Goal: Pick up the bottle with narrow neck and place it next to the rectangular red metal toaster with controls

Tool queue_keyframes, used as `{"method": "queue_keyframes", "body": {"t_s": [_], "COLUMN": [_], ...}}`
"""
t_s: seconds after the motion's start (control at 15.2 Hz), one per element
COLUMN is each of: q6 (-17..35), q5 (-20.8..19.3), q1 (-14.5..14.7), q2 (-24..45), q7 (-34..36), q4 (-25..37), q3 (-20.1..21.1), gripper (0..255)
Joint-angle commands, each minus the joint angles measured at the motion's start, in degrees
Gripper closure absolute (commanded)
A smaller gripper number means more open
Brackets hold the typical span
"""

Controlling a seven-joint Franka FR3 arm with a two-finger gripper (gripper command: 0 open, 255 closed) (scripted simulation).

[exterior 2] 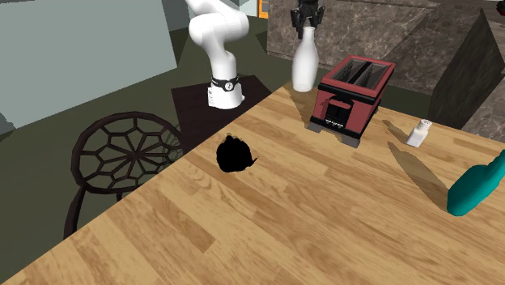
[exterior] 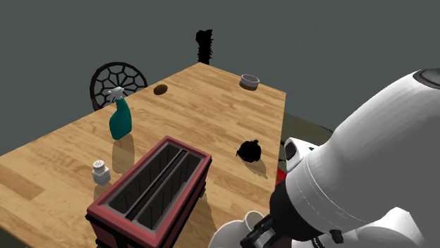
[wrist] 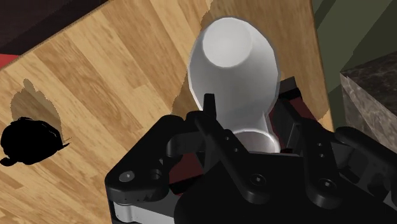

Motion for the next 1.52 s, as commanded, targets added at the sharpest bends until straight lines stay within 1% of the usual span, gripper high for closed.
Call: {"method": "queue_keyframes", "body": {"t_s": [0.0, 0.26, 0.79, 0.86, 1.19, 1.45], "q6": [1.3, 4.6, 4.6, 4.6, 4.6, -2.7], "q5": [0.8, 2.9, 2.9, 2.9, 2.9, -1.0], "q1": [0.3, 0.9, 0.8, 0.8, 0.8, 0.5], "q2": [0.0, 0.5, 0.5, 0.5, 0.5, -1.0], "q7": [0.0, -0.1, -0.1, -0.1, -0.1, 0.7], "q4": [-1.2, -4.0, -4.0, -4.0, -4.0, 1.6], "q3": [0.9, 3.3, 3.3, 3.3, 3.3, -1.5], "gripper": [255, 255, 255, 0, 0, 0]}}
